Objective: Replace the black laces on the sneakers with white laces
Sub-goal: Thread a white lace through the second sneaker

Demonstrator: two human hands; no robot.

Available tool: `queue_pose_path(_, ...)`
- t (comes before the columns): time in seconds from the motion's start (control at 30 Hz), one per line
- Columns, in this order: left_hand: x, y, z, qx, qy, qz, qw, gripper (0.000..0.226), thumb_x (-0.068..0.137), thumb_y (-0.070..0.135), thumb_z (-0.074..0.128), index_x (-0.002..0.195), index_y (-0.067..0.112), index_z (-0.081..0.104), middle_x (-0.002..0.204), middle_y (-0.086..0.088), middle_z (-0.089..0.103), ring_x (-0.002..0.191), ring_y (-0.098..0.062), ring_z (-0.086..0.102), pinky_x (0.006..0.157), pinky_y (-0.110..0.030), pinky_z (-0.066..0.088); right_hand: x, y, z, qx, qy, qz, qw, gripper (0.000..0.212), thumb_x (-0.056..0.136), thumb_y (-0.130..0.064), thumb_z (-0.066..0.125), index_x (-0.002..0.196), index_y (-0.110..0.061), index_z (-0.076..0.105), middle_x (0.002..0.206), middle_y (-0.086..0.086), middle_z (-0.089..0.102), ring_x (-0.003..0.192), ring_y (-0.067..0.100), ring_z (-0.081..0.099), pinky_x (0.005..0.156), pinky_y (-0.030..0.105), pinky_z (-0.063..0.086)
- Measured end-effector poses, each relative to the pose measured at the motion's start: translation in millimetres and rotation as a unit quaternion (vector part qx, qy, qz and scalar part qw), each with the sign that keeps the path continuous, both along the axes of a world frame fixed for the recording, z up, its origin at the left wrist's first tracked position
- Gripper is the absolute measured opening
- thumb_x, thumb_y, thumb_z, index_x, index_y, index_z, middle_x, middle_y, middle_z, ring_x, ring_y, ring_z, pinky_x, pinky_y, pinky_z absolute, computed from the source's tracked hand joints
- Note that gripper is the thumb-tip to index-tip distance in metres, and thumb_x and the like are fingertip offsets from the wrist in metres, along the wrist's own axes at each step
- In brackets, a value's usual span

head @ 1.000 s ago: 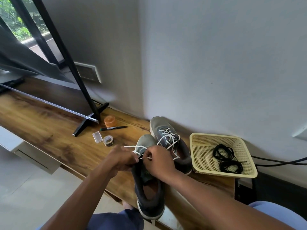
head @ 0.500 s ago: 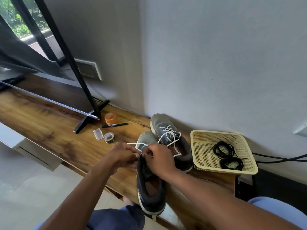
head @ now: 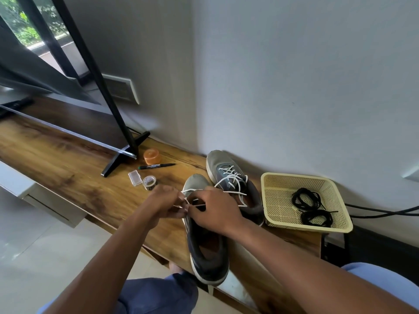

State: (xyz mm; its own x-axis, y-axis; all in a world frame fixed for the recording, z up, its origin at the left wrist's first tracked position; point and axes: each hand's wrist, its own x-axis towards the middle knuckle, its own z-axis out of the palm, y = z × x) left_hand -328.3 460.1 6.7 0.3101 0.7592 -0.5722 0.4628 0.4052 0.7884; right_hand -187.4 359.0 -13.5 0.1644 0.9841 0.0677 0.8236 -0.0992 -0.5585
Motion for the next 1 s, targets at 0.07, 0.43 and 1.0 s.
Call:
queue_pose_path(0.07,-4.2,3.9,3.2,0.021,-0.021,0.029,0.999,0.023,0.1,-0.008,0.046,0.086,0.0,0.063,0.078,-0.019,0.071,0.064,-0.024,0.073,0.058,-0.033,0.064,-2.6,-2.3,0.9,0.008,-0.059,0.02,0.998,0.044,0.086,-0.069,0.046,0.113,-0.041,0.066,0.104,-0.005,0.064,0.099,0.023,0.066,0.077,0.038,0.056)
queue_pose_path(0.43,-17.9,32.5,44.5,0.209,-0.24,0.331,0.889,0.02,0.099,0.0,0.046,0.098,0.016,0.056,0.078,-0.006,0.061,0.064,-0.019,0.058,0.056,-0.029,0.049,-1.9,-3.9,9.0,0.006,-0.089,0.029,0.996,0.037,0.086,-0.061,0.05,0.105,-0.038,0.072,0.108,0.003,0.063,0.107,0.028,0.06,0.09,0.044,0.053)
queue_pose_path(1.0,-23.7,25.5,12.7,0.295,0.178,-0.358,0.868,0.015,0.077,0.043,0.09,0.09,0.04,0.083,0.089,0.01,0.07,0.087,-0.01,0.064,0.074,-0.033,0.055,6.3,-4.5,18.6,-0.02,-0.085,0.054,0.995,0.039,0.083,-0.053,0.06,0.118,-0.041,0.071,0.11,-0.002,0.055,0.109,0.026,0.052,0.097,0.039,0.048)
